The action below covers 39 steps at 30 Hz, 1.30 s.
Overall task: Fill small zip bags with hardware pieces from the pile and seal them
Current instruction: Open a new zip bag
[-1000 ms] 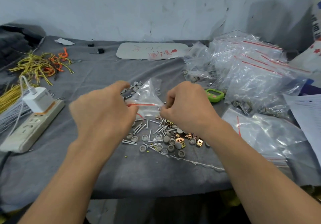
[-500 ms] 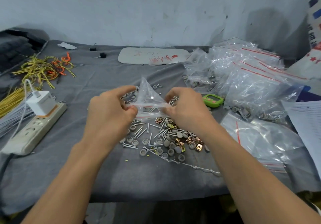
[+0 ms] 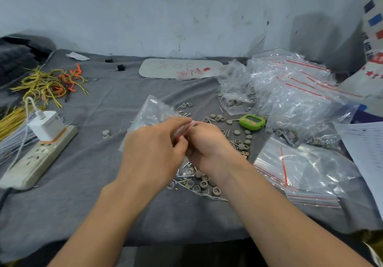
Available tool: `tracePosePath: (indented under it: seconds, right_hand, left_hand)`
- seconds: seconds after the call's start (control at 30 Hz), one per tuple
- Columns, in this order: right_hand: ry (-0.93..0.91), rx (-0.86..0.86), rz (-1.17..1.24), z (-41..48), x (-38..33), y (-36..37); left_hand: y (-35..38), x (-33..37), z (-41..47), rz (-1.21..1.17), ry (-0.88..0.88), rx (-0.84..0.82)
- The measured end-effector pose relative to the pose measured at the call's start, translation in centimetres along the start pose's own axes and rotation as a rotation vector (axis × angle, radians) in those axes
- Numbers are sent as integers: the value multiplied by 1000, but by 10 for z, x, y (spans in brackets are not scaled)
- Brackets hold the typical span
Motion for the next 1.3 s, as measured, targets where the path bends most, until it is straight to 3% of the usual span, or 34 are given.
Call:
tracePosePath:
  seconds: [0.07, 0.13, 0.2, 0.3, 0.43, 0.53, 0.63, 0.7, 0.77, 0.9, 0.97, 1.03, 1.1, 1.2, 1.3]
  right_hand:
    - [107, -47, 245, 2, -4, 4]
    - [181, -220, 337, -4, -7, 14]
    - [230, -399, 255, -15, -6, 27]
    - [175, -536, 113, -22, -1, 39]
    - [201, -367, 271, -11, -2, 34]
    - [54, -178, 145, 4, -5, 25]
    - [19, -394, -18, -1, -8, 29]
    - [109, -543, -2, -9, -7, 32]
    - [139, -588, 32, -10, -6, 35]
    - [53, -530, -65, -5, -3, 39]
    - [-1, -403, -140, -2, -4, 41]
    - [-191, -121, -296, 11, -10, 32]
    - [-477, 146, -727, 22, -22, 20]
    - [-550, 2, -1398, 23, -14, 21]
    - [-481, -173, -1644, 21, 5, 22]
  left_hand:
    - [1, 6, -3, 100, 80, 12]
    - [2, 8, -5, 188, 95, 43]
    - [-1, 6, -3, 244, 49, 82]
    - [-7, 0, 2, 258, 15, 153]
    - [-14, -13, 9, -20, 114, 99]
    - [-14, -26, 13, -35, 171, -118]
    - [-1, -30, 8, 160, 308, -339]
    - [1, -29, 9, 186, 339, -324]
    - [-1, -31, 13, 169, 363, -269]
    - [-1, -47, 13, 114, 258, -207]
    - [-2, -59, 13, 131, 167, -197]
    - [-8, -79, 17, 187, 67, -174]
    - [-17, -101, 20, 232, -36, -179]
    - [-26, -123, 16, 283, -113, -257]
    - [-26, -130, 10, 250, -132, -330]
Point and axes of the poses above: each hand's wrist, its own z-axis towards the middle knuckle, its own y-axis out of the palm, x = y × z, the point moved 4 cm from there along z, towards the middle knuckle, and after that the axes turned 10 degrees about x, right-handed, at the moved point
